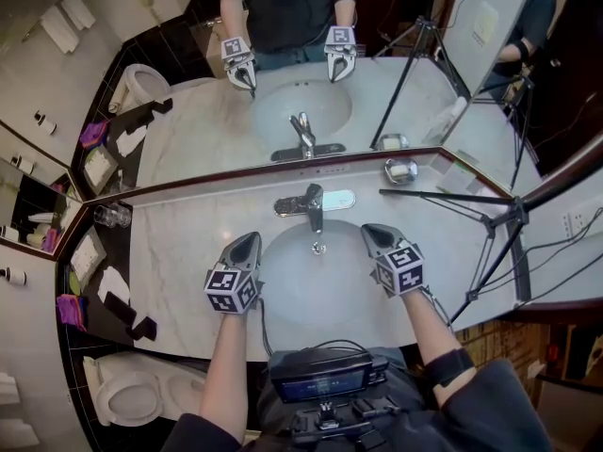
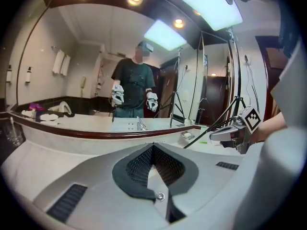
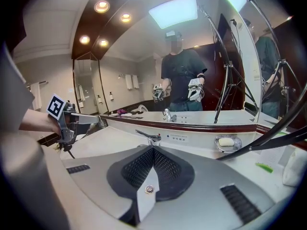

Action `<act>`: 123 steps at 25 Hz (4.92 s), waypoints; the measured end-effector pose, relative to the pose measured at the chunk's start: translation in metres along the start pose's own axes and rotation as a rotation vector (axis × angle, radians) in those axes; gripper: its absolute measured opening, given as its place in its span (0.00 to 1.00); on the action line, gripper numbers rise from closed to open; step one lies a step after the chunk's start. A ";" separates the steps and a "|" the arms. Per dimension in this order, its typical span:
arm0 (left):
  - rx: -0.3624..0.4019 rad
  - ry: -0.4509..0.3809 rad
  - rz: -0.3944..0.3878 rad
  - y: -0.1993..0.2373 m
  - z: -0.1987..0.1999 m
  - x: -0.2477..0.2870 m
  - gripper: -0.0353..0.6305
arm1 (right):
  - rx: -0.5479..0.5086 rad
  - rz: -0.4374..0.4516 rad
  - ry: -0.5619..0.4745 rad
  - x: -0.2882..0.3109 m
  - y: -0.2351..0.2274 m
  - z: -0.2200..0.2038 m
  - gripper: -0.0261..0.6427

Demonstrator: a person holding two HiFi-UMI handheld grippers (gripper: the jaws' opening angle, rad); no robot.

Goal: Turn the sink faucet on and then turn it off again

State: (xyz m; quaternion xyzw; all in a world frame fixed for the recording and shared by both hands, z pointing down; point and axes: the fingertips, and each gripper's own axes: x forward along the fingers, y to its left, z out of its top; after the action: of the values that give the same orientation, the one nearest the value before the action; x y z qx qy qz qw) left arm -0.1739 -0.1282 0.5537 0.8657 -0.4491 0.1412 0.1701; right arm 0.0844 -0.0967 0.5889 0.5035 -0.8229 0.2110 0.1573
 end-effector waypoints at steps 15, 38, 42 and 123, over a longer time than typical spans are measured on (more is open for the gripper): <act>0.208 0.003 0.042 -0.005 0.000 -0.004 0.06 | 0.007 -0.004 -0.002 -0.005 0.001 -0.006 0.07; 1.268 0.281 -0.207 -0.067 -0.028 0.137 0.41 | 0.046 -0.049 0.032 -0.007 -0.024 -0.023 0.07; 1.378 0.307 -0.223 -0.065 -0.035 0.158 0.41 | 0.052 -0.062 0.037 -0.011 -0.031 -0.026 0.07; 0.781 0.137 -0.075 -0.065 -0.018 0.067 0.05 | 0.008 0.009 0.004 -0.001 -0.004 0.000 0.07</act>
State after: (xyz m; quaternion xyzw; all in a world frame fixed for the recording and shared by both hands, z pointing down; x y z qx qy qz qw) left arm -0.0843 -0.1349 0.5855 0.8695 -0.3172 0.3527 -0.1374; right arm 0.0886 -0.0978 0.5895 0.5001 -0.8239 0.2162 0.1561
